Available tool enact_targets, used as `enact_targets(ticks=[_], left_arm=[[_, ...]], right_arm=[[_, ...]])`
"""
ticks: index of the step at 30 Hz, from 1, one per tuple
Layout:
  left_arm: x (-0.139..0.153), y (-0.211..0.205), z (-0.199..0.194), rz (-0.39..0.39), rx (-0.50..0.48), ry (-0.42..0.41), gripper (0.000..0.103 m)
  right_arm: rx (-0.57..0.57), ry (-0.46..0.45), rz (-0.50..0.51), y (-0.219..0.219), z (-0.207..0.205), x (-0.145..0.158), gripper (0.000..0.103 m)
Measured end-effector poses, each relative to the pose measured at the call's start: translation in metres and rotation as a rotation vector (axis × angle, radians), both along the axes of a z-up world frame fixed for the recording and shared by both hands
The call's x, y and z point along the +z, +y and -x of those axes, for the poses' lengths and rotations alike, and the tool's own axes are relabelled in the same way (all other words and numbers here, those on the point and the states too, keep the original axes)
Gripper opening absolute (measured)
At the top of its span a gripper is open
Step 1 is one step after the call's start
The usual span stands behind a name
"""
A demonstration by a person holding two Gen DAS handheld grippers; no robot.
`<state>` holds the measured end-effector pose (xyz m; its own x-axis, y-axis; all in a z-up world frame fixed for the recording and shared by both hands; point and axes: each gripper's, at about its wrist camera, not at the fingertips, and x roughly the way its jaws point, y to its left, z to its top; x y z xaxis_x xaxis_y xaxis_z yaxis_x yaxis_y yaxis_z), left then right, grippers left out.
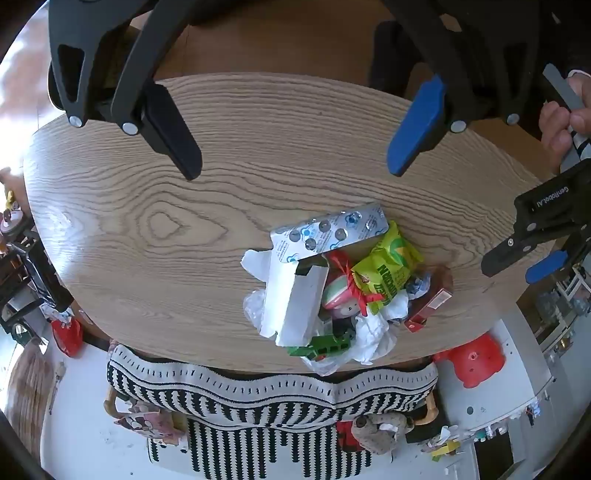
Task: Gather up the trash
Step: 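Move both tools toward the trash pile on the table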
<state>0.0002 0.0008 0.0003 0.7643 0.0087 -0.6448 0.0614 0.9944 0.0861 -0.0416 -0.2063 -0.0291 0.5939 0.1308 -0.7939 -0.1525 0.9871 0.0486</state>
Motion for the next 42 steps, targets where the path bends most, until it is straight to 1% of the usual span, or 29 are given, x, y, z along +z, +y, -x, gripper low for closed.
enact_targets(ticks=[1,2,12,13,42], left_arm=[[-0.0001,0.0010,-0.0005,-0.002,0.001,0.000,0.097],[0.0000,-0.0039,0.0005,-0.033,-0.002,-0.007,0.097],[0.0034,-0.0044,0.0044,-0.023,0.000,-0.013,0.097],[-0.0001,-0.0025,0.0006,-0.022,-0.007,-0.006,0.097],[-0.0002,-0.0026,0.0004,-0.023,-0.007,-0.005,0.097]], right_arm=[[0.001,-0.001,-0.001,-0.0001,0.0002,0.0000,0.097],[0.000,-0.004,-0.003,-0.0002,0.0006,0.0001,0.097],[0.000,-0.002,-0.004,0.0007,0.0010,0.0016,0.097],[-0.001,-0.004,-0.003,0.0007,0.0013,0.0014,0.097],[0.007,0.001,-0.009,0.0044,0.0025,0.0002,0.097]])
